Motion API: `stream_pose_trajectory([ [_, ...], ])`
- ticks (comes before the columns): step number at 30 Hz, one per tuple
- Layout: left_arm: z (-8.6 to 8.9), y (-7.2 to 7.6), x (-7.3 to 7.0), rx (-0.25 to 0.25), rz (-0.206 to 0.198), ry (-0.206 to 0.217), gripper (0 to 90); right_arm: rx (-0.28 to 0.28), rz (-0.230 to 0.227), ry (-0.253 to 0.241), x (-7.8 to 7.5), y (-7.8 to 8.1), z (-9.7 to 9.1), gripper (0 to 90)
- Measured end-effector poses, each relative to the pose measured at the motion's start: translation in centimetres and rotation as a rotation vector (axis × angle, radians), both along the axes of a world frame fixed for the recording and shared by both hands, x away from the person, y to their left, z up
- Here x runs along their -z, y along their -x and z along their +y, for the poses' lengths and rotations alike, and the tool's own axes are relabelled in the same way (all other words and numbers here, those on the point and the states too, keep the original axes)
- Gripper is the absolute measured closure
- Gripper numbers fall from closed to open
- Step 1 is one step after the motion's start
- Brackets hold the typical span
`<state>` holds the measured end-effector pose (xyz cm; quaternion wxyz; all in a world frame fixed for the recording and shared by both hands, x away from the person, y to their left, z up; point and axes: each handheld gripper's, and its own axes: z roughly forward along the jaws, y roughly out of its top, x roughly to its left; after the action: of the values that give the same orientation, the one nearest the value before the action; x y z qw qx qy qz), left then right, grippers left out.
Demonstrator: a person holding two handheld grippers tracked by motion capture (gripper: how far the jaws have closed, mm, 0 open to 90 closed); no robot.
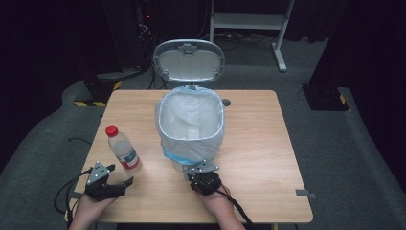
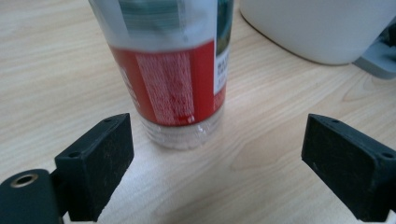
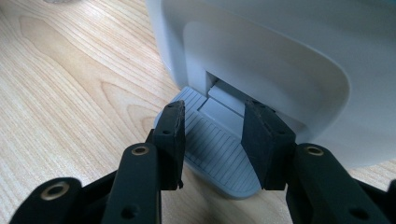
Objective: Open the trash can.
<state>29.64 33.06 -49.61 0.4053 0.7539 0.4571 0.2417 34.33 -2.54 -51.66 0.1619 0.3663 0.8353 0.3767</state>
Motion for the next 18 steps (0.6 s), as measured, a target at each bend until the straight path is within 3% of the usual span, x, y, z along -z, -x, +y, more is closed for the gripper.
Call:
stream_pose_trajectory([
  [8, 0.2, -0.9, -1.3, -0.007, -0.030, -0.007, 9.0, -0.002, -0.003, 0.000, 0.0, 0.0, 0.0, 59.1],
  [18, 0.4, -1.9, -2.6, -0.017, -0.068, 0.020, 7.3, -0.002, -0.004, 0.000, 0.0, 0.0, 0.0, 59.1],
])
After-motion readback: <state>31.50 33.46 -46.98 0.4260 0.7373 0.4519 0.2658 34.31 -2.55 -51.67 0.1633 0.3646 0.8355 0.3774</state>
